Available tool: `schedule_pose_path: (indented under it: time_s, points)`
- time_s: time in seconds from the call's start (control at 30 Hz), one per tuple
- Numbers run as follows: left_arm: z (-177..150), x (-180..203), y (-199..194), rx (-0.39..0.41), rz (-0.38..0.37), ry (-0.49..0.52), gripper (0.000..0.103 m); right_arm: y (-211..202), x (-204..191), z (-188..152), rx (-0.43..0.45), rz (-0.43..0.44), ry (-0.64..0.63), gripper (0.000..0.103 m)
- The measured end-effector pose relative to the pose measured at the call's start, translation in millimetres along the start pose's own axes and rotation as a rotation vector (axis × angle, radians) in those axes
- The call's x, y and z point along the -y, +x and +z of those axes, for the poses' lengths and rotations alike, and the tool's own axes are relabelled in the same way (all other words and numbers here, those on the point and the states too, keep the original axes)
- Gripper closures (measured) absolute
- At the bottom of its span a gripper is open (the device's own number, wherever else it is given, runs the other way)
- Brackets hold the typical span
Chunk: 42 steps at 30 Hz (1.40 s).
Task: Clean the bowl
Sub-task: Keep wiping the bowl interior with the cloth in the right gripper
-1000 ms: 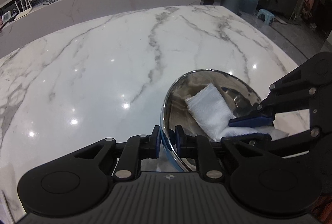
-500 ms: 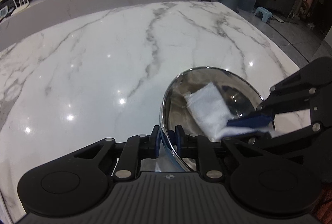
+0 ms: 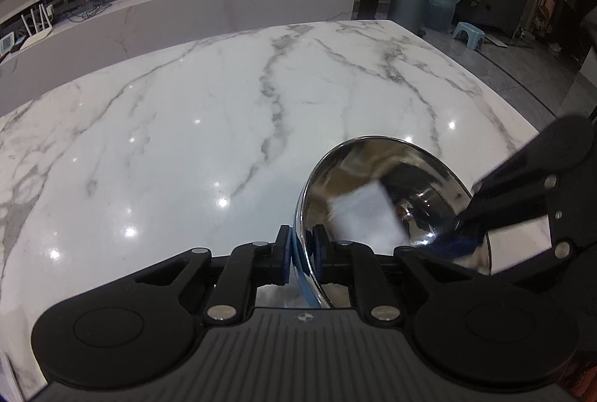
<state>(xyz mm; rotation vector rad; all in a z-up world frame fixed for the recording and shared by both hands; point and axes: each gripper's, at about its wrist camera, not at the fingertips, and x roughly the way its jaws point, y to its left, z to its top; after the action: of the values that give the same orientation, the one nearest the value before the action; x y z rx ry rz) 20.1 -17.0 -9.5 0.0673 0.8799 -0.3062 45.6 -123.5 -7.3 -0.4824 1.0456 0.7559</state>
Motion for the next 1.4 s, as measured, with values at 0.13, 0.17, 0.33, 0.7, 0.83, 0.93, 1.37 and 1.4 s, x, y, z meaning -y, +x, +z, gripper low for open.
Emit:
schedule_pose_path:
  time_s: [0.13, 0.17, 0.33, 0.7, 0.83, 0.93, 1.37, 1.4]
  points:
    - [-0.5, 3.5, -0.1, 0.000, 0.011, 0.022, 0.092, -0.3, -8.0, -2.8, 0.003, -0.110, -0.072, 0.090]
    - [-0.9, 3.6, 0.3, -0.006, 0.014, 0.022, 0.091, -0.3, -8.2, -3.1, 0.007, -0.112, -0.070, 0.090]
    - [-6.4, 2.9, 5.7, -0.082, -0.007, 0.017, 0.085, 0.3, -4.1, -4.5, 0.018, -0.103, -0.045, 0.090]
    - [-10.3, -16.7, 13.6, -0.168, -0.114, -0.116, 0.082, 5.1, -2.1, -9.2, 0.047, -0.103, -0.015, 0.090]
    - [-5.8, -21.5, 12.3, -0.132, -0.072, -0.122, 0.089, 8.0, 0.5, -6.9, 0.070, -0.093, -0.010, 0.090]
    - [-0.2, -21.0, 12.5, -0.106, -0.019, -0.103, 0.091, 10.6, 5.7, -1.8, 0.087, -0.086, -0.003, 0.090]
    - [35.5, -32.9, 12.0, 0.030, 0.137, -0.077, 0.092, 33.2, 33.9, 34.1, 0.233, -0.033, 0.129, 0.090]
    - [35.3, -34.1, 12.5, 0.041, 0.141, -0.083, 0.092, 34.1, 34.2, 34.3, 0.243, -0.034, 0.132, 0.090]
